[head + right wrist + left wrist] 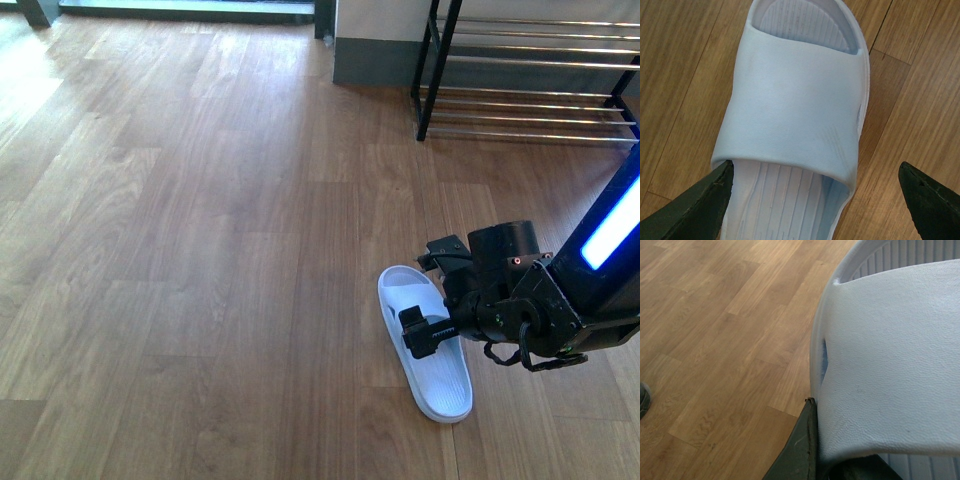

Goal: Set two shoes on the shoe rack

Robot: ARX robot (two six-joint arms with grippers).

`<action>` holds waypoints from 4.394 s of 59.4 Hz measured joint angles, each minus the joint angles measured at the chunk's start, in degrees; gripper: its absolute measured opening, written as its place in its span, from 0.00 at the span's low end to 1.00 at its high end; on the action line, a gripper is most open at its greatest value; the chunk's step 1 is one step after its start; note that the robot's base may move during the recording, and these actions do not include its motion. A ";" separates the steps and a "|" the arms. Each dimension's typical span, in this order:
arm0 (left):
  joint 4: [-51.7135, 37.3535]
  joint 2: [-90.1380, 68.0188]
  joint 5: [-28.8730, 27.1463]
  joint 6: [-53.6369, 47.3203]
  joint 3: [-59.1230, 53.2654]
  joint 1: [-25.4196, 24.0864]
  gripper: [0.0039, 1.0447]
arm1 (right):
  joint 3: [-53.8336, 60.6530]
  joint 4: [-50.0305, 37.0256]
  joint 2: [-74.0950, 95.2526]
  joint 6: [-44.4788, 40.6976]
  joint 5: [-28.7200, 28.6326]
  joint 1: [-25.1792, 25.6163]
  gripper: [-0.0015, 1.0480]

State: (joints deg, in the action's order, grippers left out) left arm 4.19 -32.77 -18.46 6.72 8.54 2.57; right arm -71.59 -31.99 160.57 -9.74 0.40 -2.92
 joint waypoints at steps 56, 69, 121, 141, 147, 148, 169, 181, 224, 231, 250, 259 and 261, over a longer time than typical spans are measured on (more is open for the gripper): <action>0.00 0.00 0.00 -0.02 0.00 0.00 0.01 | 0.11 -0.94 0.57 2.38 -1.01 0.96 0.01; 0.00 0.00 0.00 0.00 0.00 0.00 0.01 | -0.26 -0.48 0.57 2.64 -1.07 0.79 0.01; 0.00 0.00 0.00 0.00 0.00 0.00 0.01 | -2.82 -0.17 2.49 2.75 -1.60 0.15 0.74; 0.00 0.00 0.00 -0.02 0.00 0.00 0.01 | 0.94 -3.30 1.68 1.27 -2.56 3.76 0.91; 0.00 0.00 0.02 -0.02 0.00 0.00 0.01 | 3.76 -4.48 0.87 0.70 -2.99 3.48 0.91; 0.00 0.00 0.02 -0.02 0.00 0.00 0.01 | 3.98 -4.57 0.76 0.70 -2.97 3.37 0.91; 0.00 0.00 0.02 -0.02 0.00 0.00 0.01 | 5.60 -7.13 -0.24 1.11 -0.87 3.45 0.91; 0.00 0.00 0.02 0.00 0.00 0.00 0.01 | 4.87 -6.54 -0.24 0.26 -2.21 5.01 0.91; 0.00 0.00 0.00 -0.02 0.00 0.00 0.01 | -15.98 2.56 10.97 -7.45 -7.39 10.67 0.91; 0.00 0.00 0.02 -0.02 0.00 0.00 0.01 | -17.18 2.60 11.63 -6.82 -8.83 10.12 0.91; 0.00 0.00 0.00 -0.02 0.00 0.00 0.01 | -18.56 3.13 12.35 -4.96 -9.49 9.09 0.58; 0.00 0.00 0.02 -0.02 0.00 0.00 0.01 | -18.18 2.45 12.35 -4.24 -9.03 9.46 0.32; 0.00 0.00 0.02 -0.02 0.00 0.00 0.01 | -17.88 1.99 12.35 -3.76 -9.03 9.46 0.25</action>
State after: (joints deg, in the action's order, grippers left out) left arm 4.19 -32.77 -18.44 6.70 8.54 2.57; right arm -89.47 -30.00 172.92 -13.50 -8.62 6.55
